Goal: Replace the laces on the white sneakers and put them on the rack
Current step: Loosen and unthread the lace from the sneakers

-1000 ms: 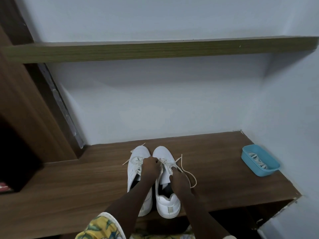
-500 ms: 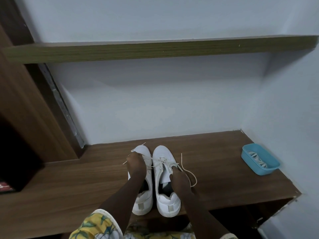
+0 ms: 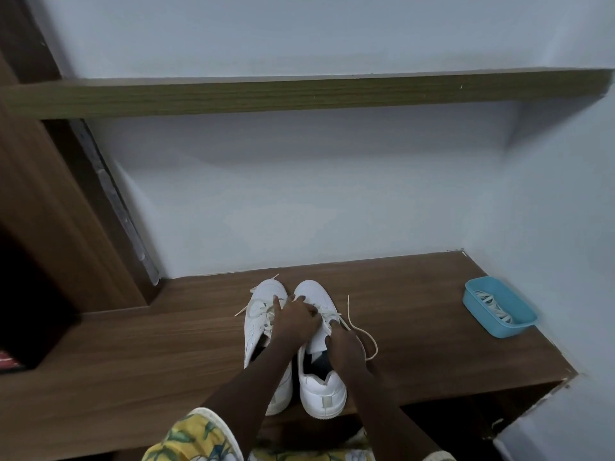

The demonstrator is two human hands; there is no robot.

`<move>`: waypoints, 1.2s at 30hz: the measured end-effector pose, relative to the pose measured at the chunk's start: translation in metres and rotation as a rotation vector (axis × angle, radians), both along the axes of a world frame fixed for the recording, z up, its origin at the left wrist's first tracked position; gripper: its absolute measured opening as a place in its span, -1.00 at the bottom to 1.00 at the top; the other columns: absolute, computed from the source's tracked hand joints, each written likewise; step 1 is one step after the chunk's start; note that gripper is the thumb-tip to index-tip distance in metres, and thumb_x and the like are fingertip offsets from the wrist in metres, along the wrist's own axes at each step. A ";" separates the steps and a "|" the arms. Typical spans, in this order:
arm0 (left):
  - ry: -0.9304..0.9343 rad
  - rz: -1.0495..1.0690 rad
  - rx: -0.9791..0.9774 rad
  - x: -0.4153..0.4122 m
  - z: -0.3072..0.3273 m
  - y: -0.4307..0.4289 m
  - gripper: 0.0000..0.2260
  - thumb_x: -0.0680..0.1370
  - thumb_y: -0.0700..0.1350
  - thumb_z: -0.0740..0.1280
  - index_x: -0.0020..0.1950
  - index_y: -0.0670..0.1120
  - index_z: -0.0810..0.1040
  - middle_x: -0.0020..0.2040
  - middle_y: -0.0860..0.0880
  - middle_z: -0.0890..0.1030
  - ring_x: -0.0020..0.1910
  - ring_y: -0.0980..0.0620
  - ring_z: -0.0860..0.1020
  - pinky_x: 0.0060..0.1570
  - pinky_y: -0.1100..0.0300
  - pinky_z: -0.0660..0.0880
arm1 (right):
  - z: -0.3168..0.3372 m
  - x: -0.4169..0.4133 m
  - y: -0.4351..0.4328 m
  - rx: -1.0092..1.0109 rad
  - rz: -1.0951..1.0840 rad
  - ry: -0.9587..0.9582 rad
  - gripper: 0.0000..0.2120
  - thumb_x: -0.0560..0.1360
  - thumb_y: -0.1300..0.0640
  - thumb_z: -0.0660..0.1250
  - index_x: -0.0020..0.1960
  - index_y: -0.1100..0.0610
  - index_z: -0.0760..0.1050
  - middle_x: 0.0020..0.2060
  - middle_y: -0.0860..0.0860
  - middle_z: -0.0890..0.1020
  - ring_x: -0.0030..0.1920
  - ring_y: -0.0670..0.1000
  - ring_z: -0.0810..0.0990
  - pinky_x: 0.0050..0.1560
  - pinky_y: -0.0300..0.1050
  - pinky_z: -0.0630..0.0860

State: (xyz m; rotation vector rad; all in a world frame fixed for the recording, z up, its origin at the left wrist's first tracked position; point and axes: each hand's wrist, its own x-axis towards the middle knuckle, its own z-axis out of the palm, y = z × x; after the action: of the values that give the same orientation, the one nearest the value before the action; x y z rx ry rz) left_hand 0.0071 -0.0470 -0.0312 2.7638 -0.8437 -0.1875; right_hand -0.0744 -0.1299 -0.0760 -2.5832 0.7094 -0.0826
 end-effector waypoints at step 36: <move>0.020 0.441 -0.458 0.009 0.012 0.019 -0.70 0.57 -0.23 0.17 0.30 -0.18 0.40 0.20 -0.19 0.47 0.14 -0.16 0.47 -0.03 0.14 0.36 | 0.000 -0.001 -0.001 -0.008 0.021 -0.001 -0.72 0.58 0.20 0.10 0.27 0.17 0.37 0.11 0.13 0.60 0.14 0.11 0.57 0.06 -0.07 0.45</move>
State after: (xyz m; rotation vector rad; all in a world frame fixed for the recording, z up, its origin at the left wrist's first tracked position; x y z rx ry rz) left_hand 0.0165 -0.0283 -0.0190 2.4238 -0.2146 0.0548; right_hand -0.0751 -0.1312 -0.0762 -2.5977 0.6830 -0.0804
